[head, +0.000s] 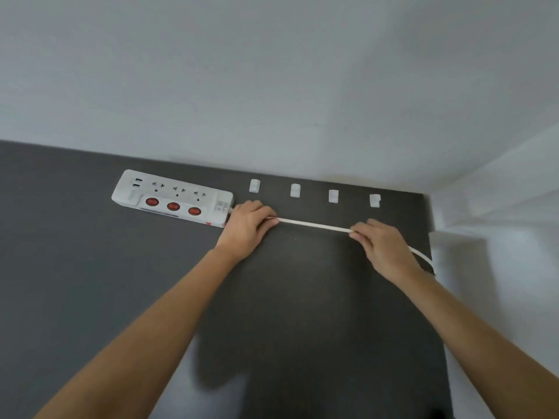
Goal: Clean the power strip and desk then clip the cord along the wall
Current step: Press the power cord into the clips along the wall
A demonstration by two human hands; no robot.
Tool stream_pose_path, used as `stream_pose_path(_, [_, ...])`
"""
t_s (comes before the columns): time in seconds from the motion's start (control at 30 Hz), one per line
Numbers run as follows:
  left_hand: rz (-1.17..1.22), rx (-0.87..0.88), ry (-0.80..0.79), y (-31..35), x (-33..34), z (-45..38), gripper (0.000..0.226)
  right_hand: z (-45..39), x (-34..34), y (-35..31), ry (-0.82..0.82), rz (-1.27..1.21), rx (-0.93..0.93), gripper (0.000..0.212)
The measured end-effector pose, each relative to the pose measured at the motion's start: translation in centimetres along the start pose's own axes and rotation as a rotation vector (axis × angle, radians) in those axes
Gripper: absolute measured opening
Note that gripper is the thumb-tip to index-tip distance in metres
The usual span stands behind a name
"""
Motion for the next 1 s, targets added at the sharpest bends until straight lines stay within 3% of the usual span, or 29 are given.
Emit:
stream_pose_path(0.27, [0.098, -0.228, 0.056, -8.5, -5.5, -2.0, 0.017, -9.5, 4.1, -7.6, -0.034, -0.139, -0.030, 0.019])
stream_pose_path(0.37, [0.132, -0.249, 0.075, -8.9, -5.7, -2.8, 0.015, -13.0, 4.8, -10.4, 0.014, -0.192, -0.043, 0.021])
stream_pose_path(0.67, [0.142, -0.273, 0.140, -8.9, -5.2, -3.2, 0.017, -16.9, 7.6, -13.2, -0.129, -0.068, -0.129, 0.027])
stream_pose_path(1.0, [0.102, -0.369, 0.153, -8.5, -4.7, -4.3, 0.020, -16.4, 7.8, -13.8, -0.022, 0.076, -0.213, 0.025])
Point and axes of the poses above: each hand's wrist, its own z-axis away from the middle knuckle, its own x-axis out of the palm, y = z × x, the point moved 2 cm from there along -z, towards the middle knuckle, and after that the axes turned 8 degrees about -z, right-handed, at the moved point
